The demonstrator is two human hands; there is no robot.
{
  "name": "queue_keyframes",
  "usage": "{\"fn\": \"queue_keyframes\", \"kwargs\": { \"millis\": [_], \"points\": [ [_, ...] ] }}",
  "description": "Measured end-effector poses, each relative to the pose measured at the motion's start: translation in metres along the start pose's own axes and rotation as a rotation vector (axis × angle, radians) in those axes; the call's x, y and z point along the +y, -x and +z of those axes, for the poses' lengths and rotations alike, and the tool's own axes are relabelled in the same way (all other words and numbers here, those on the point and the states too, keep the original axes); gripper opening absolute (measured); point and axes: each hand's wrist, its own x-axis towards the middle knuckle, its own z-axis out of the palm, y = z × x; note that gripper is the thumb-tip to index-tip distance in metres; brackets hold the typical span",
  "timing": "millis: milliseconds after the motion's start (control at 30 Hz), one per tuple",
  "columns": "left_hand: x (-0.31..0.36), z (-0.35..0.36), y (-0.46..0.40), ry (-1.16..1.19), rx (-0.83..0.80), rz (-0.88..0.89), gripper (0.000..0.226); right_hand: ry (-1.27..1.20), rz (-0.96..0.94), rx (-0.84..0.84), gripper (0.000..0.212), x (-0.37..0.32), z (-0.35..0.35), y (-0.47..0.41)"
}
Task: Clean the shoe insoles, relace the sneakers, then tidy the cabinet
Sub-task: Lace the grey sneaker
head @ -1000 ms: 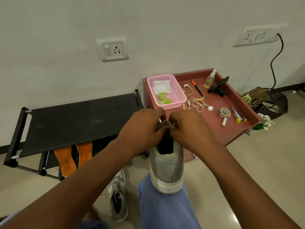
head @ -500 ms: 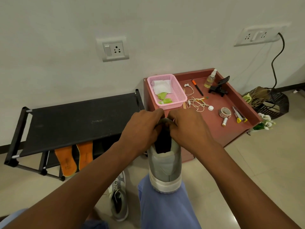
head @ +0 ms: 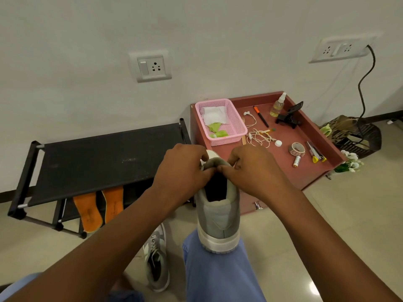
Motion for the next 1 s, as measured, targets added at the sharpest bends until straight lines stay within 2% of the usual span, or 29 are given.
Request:
{"fn": "queue_keyframes", "kwargs": {
  "millis": [167, 333, 400, 533, 667, 767, 900, 1000],
  "points": [
    [0.004, -0.011, 0.004, -0.107, 0.007, -0.06, 0.032, 0.102, 0.052, -0.02, 0.043, -0.004, -0.013, 0.007],
    [0.015, -0.018, 0.001, -0.19, 0.022, -0.076, 0.036, 0.065, 0.094, 0.006, 0.056, -0.012, -0.024, 0.011],
    [0.018, -0.019, -0.002, -0.198, 0.029, -0.048, 0.036, 0.014, 0.084, 0.027, 0.053, -0.014, -0.029, 0.013],
    [0.022, -0.024, -0.01, -0.197, -0.011, 0.016, 0.038, -0.1, 0.006, 0.022, 0.032, -0.018, -0.046, 0.018],
    [0.031, -0.033, -0.024, -0.178, -0.172, -0.052, 0.023, -0.199, -0.075, 0.034, 0.027, -0.023, -0.056, 0.023],
    [0.031, -0.035, -0.031, -0.132, -0.225, -0.101, 0.019, -0.221, -0.137, -0.007, 0.019, -0.025, -0.055, 0.027],
    [0.026, -0.036, -0.037, 0.096, -0.399, -0.218, 0.013, -0.16, -0.182, -0.133, 0.017, -0.028, -0.04, 0.034],
    [0.023, -0.033, -0.037, 0.28, -0.453, -0.28, 0.021, -0.171, -0.18, -0.1, 0.018, -0.028, -0.023, 0.037]
  ]
}}
